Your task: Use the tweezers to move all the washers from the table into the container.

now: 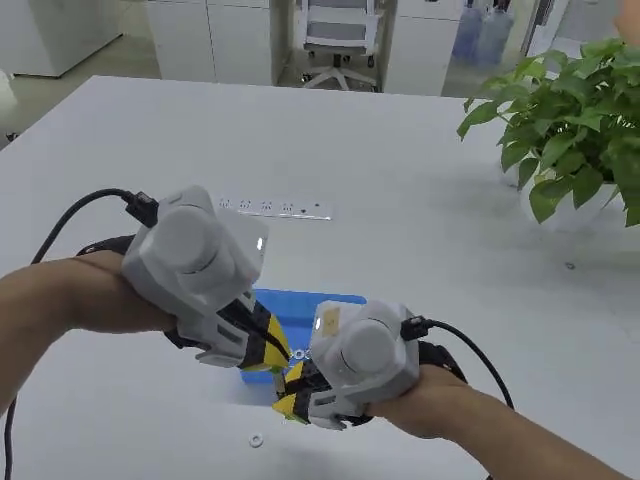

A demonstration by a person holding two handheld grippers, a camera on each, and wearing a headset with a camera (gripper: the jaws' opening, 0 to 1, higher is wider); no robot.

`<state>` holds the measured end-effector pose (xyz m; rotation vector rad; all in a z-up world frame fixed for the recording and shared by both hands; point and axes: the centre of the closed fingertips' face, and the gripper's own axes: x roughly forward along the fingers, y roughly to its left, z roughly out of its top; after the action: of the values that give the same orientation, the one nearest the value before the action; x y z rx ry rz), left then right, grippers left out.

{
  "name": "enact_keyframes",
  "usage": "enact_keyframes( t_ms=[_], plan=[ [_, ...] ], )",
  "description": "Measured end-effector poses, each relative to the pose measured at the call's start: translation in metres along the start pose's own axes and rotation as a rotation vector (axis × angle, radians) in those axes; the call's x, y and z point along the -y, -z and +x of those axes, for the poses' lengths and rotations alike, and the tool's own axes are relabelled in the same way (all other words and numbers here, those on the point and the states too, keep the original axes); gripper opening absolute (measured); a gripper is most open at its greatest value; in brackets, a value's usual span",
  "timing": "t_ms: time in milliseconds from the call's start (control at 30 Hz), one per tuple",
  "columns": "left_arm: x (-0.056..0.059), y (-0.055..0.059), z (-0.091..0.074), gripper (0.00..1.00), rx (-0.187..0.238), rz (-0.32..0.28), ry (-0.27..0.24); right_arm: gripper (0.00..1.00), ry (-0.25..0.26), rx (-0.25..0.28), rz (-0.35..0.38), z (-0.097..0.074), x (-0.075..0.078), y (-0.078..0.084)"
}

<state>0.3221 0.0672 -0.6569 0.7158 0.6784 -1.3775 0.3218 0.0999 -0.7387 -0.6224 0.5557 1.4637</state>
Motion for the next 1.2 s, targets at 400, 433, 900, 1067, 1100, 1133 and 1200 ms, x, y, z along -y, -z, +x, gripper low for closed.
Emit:
enact_keyframes(
  t_ms=[400, 433, 900, 1067, 1100, 1133, 1200],
  plan=[
    [-0.013, -0.017, -0.013, 0.05, 0.005, 0.037, -0.029, 0.10, 0.034, -0.006, -0.029, -0.018, 0.019, -0.013],
    [-0.016, -0.018, -0.013, 0.05, 0.005, 0.041, -0.032, 0.10, 0.036, -0.005, -0.029, -0.018, 0.021, -0.013],
    [-0.037, -0.030, -0.013, 0.05, 0.019, 0.068, -0.047, 0.10, 0.069, -0.006, -0.040, -0.028, 0.049, -0.012],
    [-0.048, -0.029, -0.010, 0.05, 0.026, 0.070, -0.051, 0.10, 0.075, -0.007, -0.038, -0.027, 0.059, -0.009],
    [-0.050, -0.029, -0.009, 0.05, 0.028, 0.070, -0.051, 0.10, 0.076, -0.008, -0.039, -0.027, 0.061, -0.009],
    [-0.052, -0.028, -0.009, 0.05, 0.029, 0.070, -0.051, 0.10, 0.077, -0.008, -0.037, -0.026, 0.064, -0.008],
    [-0.056, -0.027, -0.007, 0.05, 0.031, 0.069, -0.051, 0.10, 0.077, -0.007, -0.034, -0.025, 0.067, -0.007]
  ],
)
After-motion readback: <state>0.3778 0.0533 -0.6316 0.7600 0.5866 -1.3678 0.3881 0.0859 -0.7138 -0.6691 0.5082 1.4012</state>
